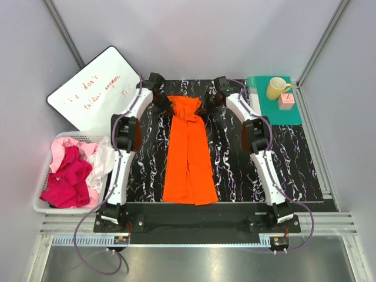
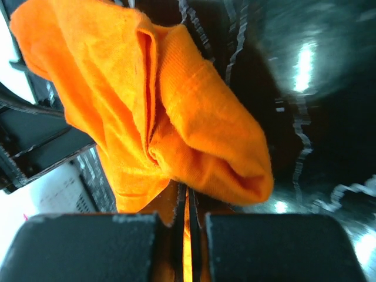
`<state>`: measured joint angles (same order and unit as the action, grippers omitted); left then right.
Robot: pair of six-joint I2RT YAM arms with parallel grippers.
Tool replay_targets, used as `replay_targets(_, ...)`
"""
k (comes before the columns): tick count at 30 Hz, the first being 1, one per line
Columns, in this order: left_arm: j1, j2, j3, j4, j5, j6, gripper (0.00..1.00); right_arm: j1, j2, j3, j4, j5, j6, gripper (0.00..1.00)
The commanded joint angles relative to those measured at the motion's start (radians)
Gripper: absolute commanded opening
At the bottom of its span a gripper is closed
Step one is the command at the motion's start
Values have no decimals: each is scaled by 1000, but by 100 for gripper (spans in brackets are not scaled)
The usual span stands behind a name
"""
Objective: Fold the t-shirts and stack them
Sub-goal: Fold the tshirt
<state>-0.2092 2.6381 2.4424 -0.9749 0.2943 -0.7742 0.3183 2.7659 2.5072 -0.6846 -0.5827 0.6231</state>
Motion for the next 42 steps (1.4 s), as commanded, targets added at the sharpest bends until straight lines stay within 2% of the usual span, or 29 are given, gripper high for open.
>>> replay_targets(1, 25, 37, 66, 68, 54, 26, 8, -28, -87, -28, -26, 168, -16, 0)
replay_targets(3, 27, 36, 66, 74, 65, 38, 10, -45, -101, -39, -24, 214, -10, 0)
replay_targets(6, 30, 26, 58, 76, 78, 67, 19, -61, -101, -16, -23, 230, -3, 0)
replay_targets(7, 31, 22, 44, 77, 81, 78, 27, -64, -85, -2, -24, 224, -3, 0)
replay_targets(8, 33, 5, 34, 76, 88, 84, 45, -65, -78, 10, -24, 221, -3, 0)
replay_targets(10, 33, -50, -31, 76, 79, 102, 58, -73, -63, 31, -23, 219, 4, 0)
replay_targets(11, 33, -73, -57, 77, 63, 113, 78, -73, -57, 51, -23, 201, 4, 1)
replay_targets(12, 33, -101, -84, 81, 57, 133, 83, -73, -51, 61, -26, 192, 4, 7)
replay_targets(13, 33, -159, -135, 82, 52, 145, 86, -71, -57, 61, -24, 185, -6, 24)
replay_targets(14, 33, -193, -163, 84, 27, 154, 96, -71, -66, 48, -24, 196, -13, 35)
replay_targets(15, 33, -229, -190, 88, 13, 158, 99, -71, -92, 39, -24, 199, -17, 42)
replay_targets(16, 33, -301, -227, 96, 2, 156, 99, -71, -109, 27, -24, 214, -34, 54)
replay_targets(19, 25, -433, -373, 128, 9, 170, 99, -71, -222, -68, -26, 262, -89, 69)
replay_targets(20, 22, -464, -452, 127, 9, 176, 99, -71, -259, -140, -26, 274, -106, 78)
replay_targets(22, 21, -557, -538, 134, 29, 178, 99, -71, -386, -230, -27, 290, -175, 88)
replay_targets(23, 18, -591, -590, 143, 35, 179, 99, -71, -434, -336, -27, 290, -196, 100)
replay_targets(27, -19, -756, -869, 159, 45, 220, 98, -73, -734, -640, 13, 297, -250, 100)
replay_targets(29, -30, -861, -965, 165, 55, 224, 98, -73, -828, -810, 25, 264, -249, 100)
replay_targets(33, -56, -1076, -1260, 179, 72, 210, 96, -73, -1072, -1075, 25, 209, -179, 98)
replay_targets(35, -67, -1148, -1354, 183, 78, 190, 95, -73, -1173, -1223, 33, 166, -149, 91)
replay_targets(36, -79, -1212, -1391, 183, 81, 170, 94, -73, -1201, -1272, 36, 155, -120, 76)
replay_targets(37, -82, -1243, -1474, 185, 83, 156, 94, -73, -1229, -1359, 37, 126, -103, 69)
replay_targets(39, -91, -1323, -1543, 183, 107, 119, 93, -73, -1296, -1444, 45, 78, -51, 60)
replay_targets(40, -96, -1348, -1595, 183, 111, 109, 92, -73, -1313, -1519, 48, 60, -33, 48)
replay_targets(42, -124, -1395, -1637, 182, 114, 99, 92, -70, -1361, -1590, 82, 12, 12, 42)
